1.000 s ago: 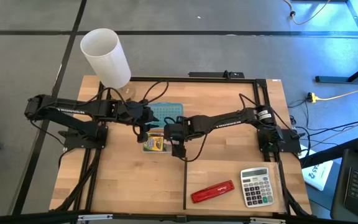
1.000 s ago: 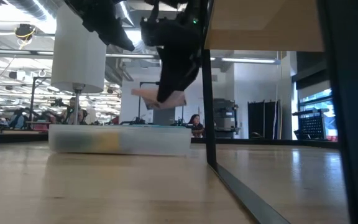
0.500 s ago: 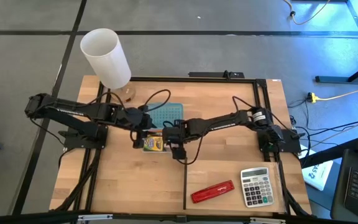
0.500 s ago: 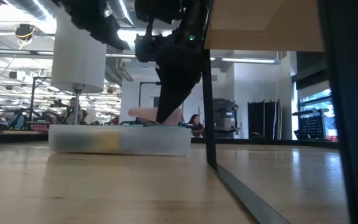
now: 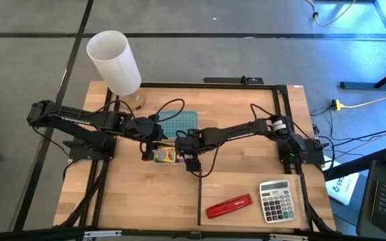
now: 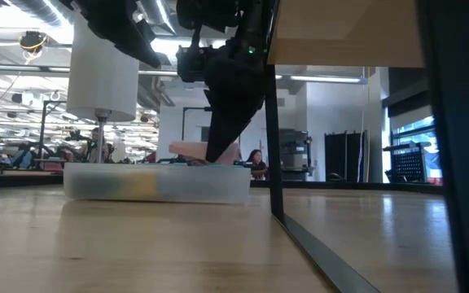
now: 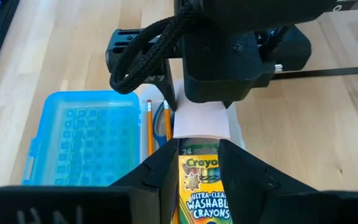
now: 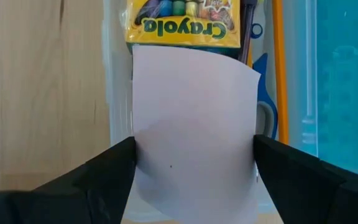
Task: Pack school essentials
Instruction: Put the pink sticky notes into the blue supply box
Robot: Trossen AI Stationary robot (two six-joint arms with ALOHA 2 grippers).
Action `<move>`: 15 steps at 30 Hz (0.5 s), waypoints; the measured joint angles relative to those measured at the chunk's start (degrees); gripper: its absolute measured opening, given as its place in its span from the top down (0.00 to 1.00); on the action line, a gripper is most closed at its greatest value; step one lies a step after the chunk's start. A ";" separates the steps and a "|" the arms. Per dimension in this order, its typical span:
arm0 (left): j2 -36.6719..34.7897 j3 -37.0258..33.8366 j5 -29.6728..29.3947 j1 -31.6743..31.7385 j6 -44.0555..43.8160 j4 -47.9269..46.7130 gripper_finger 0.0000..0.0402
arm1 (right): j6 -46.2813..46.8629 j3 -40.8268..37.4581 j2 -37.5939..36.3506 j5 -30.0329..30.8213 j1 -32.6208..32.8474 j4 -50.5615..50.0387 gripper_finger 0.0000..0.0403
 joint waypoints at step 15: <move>0.00 0.00 -0.02 0.02 0.02 0.02 0.73 | -0.01 0.00 0.00 -0.11 -0.28 1.87 0.21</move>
